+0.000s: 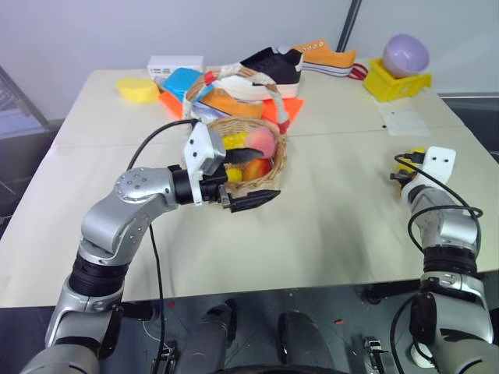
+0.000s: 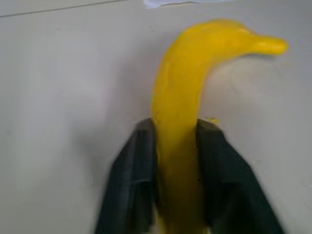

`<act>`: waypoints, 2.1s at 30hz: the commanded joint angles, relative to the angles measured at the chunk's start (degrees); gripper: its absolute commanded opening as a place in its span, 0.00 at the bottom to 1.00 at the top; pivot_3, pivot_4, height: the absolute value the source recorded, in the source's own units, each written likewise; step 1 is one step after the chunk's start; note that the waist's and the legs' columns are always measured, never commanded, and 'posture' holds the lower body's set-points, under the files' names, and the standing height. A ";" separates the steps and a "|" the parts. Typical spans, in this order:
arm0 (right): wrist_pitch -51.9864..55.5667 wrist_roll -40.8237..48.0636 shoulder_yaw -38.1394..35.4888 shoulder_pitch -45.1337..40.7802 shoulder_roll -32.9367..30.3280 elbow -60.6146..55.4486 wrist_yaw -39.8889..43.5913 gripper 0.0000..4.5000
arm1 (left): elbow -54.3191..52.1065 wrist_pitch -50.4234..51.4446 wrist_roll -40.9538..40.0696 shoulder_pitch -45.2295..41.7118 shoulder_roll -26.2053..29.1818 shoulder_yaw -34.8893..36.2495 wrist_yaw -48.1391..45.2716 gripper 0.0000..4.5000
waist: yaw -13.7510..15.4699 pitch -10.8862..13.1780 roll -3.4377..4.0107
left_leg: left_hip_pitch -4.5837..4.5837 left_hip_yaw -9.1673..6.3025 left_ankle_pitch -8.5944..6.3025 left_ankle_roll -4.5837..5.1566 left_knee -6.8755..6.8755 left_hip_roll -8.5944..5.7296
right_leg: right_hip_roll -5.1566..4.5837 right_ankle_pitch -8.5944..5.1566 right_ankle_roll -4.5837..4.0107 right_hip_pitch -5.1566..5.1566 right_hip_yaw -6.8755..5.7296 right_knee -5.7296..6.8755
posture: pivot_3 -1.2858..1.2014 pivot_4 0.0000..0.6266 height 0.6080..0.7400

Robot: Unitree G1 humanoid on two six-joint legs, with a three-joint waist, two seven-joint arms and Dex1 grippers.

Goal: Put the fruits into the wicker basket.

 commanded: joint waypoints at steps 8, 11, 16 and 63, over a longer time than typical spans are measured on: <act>-0.40 10.42 3.34 24.61 -18.52 -48.06 35.38 0.15 | 5.23 -5.28 -0.67 7.58 7.98 14.45 -1.92 1.00 | -0.07 0.05 0.33 | 0.07 -0.04 -0.05 0.04 -0.16 0.05 | -0.02 -0.07 0.12 -0.03 -0.03 0.05 | 0.52 0.24 1.00; 6.40 27.51 3.15 26.92 -20.17 -61.89 43.90 0.15 | 7.97 -7.22 -0.87 9.42 9.72 16.95 -4.36 1.00 | -0.23 0.07 0.30 | 0.18 -0.03 -0.08 0.04 -0.14 0.10 | -0.15 -0.18 -0.09 0.13 -0.02 -0.07 | 0.52 0.24 1.00; 11.96 31.41 17.23 13.31 -14.84 -65.79 40.96 0.15 | 9.27 -7.73 -1.18 9.52 10.44 17.46 -5.73 1.00 | -0.21 0.04 0.17 | 0.28 -0.03 -0.21 -0.09 -0.12 0.10 | -0.33 -0.16 -0.26 0.34 0.06 -0.29 | 0.52 0.24 1.00; -4.36 2.89 19.62 -11.95 12.78 -22.39 21.70 0.36 | 0.85 -7.78 -7.00 13.77 5.74 18.07 -1.14 1.00 | -0.10 0.02 0.15 | -0.15 -0.15 0.05 -0.17 -0.22 0.06 | 0.19 0.14 -0.19 -0.51 0.17 0.10 | 0.52 0.24 1.00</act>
